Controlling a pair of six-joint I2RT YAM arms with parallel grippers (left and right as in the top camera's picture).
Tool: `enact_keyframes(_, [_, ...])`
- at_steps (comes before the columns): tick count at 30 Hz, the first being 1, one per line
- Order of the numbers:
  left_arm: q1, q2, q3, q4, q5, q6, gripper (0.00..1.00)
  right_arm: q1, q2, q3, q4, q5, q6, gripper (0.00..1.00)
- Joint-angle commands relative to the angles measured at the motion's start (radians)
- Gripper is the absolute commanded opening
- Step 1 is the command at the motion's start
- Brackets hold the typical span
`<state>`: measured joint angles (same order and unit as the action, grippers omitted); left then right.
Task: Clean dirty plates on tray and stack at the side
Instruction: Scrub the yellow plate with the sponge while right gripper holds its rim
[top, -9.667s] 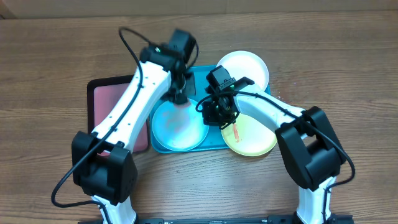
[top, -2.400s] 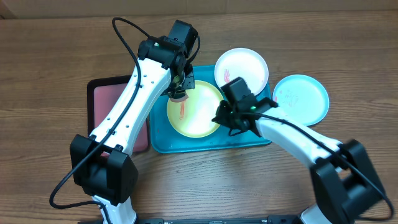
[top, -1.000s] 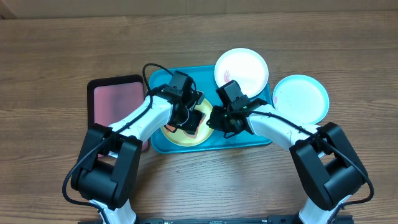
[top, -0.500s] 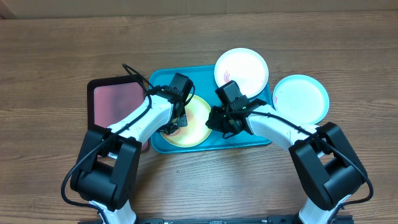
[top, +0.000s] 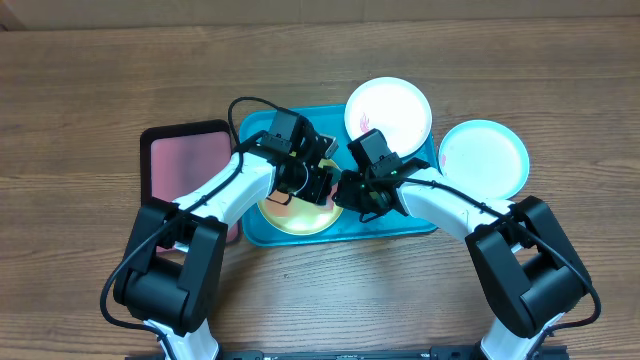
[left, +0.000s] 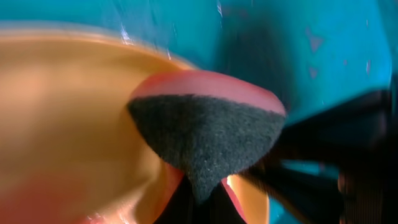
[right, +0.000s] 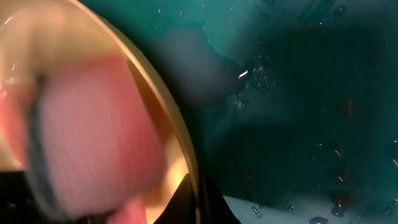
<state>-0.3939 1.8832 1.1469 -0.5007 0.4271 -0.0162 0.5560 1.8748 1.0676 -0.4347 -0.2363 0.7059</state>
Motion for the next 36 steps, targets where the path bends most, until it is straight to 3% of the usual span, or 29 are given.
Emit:
enact_keyframes(1, [0.001, 0.014, -0.006, 0.049, -0.23, -0.086, 0.04, -0.002, 0.0, 0.016, 0.003, -0.005, 0.0, 0.04])
enact_keyframes(6, [0.003, 0.015, -0.006, 0.028, -0.551, -0.225, 0.04, -0.002, 0.0, 0.017, 0.003, -0.005, 0.0, 0.04])
enact_keyframes(10, [0.003, 0.015, -0.006, -0.083, -0.834, -0.412, 0.04, -0.002, 0.0, 0.017, 0.003, -0.005, 0.0, 0.04])
enact_keyframes(13, [0.003, 0.015, -0.006, -0.159, -0.922, -0.5, 0.04, -0.002, 0.0, 0.017, 0.003, -0.005, 0.0, 0.04])
enact_keyframes(17, [0.002, 0.015, -0.006, -0.197, -0.789, -0.459, 0.04, -0.002, 0.0, 0.017, 0.003, -0.005, 0.0, 0.04])
enact_keyframes(20, [0.002, 0.015, -0.006, -0.206, -0.537, -0.29, 0.04, -0.002, 0.0, 0.016, 0.001, -0.005, 0.0, 0.04])
enact_keyframes(25, [0.001, 0.015, -0.006, -0.251, 0.009, 0.087, 0.04, -0.002, 0.0, 0.017, 0.0, -0.005, 0.0, 0.04])
enact_keyframes(27, [0.001, 0.015, -0.006, -0.267, 0.128, 0.147, 0.04, -0.002, 0.0, 0.017, 0.0, -0.013, 0.0, 0.04])
enact_keyframes(31, [0.001, 0.015, -0.006, -0.223, 0.082, 0.094, 0.04, -0.002, 0.0, 0.017, -0.002, -0.047, 0.0, 0.04])
enact_keyframes(36, [0.001, 0.015, -0.006, -0.089, -0.29, -0.203, 0.04, 0.0, 0.0, 0.016, -0.017, -0.055, 0.0, 0.04])
